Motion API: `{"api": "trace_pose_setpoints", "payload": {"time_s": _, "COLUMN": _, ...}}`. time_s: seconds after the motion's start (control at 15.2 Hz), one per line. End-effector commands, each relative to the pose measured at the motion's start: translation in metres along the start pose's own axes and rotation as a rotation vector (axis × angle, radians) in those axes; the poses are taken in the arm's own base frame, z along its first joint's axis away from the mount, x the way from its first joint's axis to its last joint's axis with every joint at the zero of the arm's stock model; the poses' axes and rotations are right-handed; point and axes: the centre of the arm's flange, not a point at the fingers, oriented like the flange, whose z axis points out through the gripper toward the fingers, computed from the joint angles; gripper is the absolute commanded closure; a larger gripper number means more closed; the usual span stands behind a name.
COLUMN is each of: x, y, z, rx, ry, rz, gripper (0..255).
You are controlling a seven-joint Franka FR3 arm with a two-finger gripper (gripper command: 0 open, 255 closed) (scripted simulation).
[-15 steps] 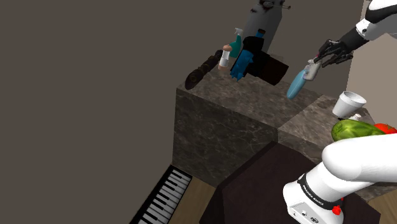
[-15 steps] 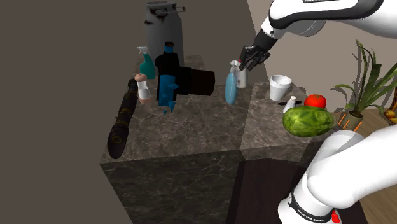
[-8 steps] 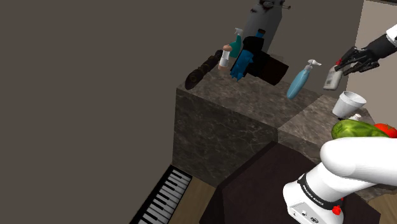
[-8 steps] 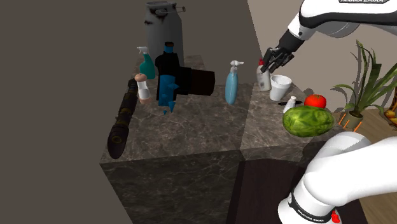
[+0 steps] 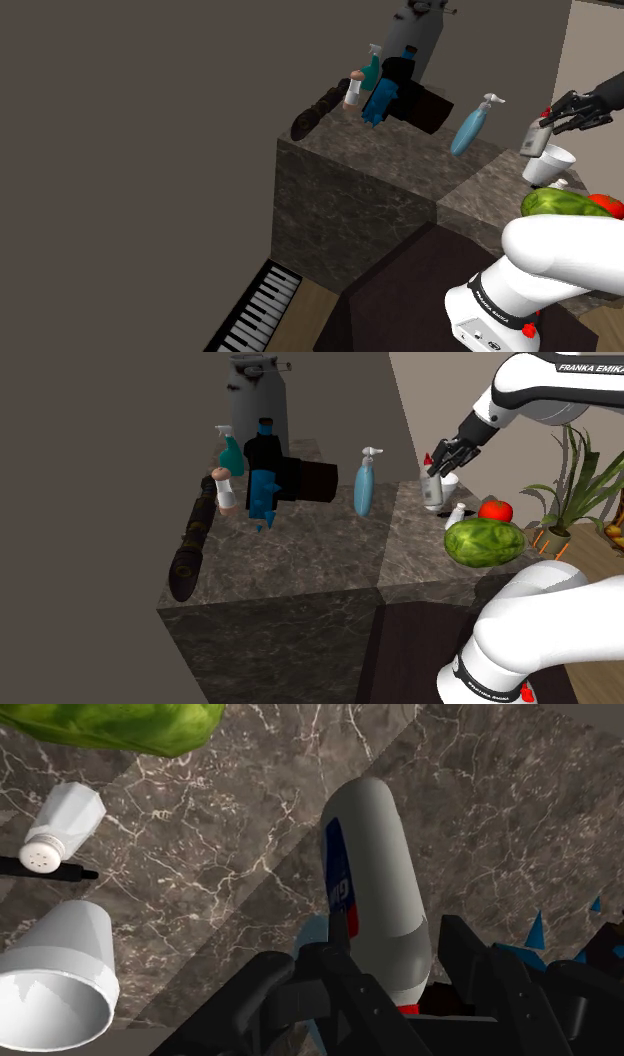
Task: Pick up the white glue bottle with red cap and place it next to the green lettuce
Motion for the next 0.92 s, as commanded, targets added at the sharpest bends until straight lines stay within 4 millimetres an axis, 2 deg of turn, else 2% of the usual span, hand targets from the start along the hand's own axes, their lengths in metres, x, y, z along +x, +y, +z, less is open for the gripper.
{"api": "trace_pose_setpoints", "payload": {"time_s": 0.0, "x": -0.004, "y": 0.004, "z": 0.009, "rx": 0.000, "ry": 0.001, "rz": 0.000, "gripper": 255}}
{"api": "trace_pose_setpoints", "payload": {"time_s": 0.86, "x": -0.025, "y": 0.023, "z": 0.072, "rx": 0.000, "ry": 0.001, "rz": 0.000, "gripper": 255}}
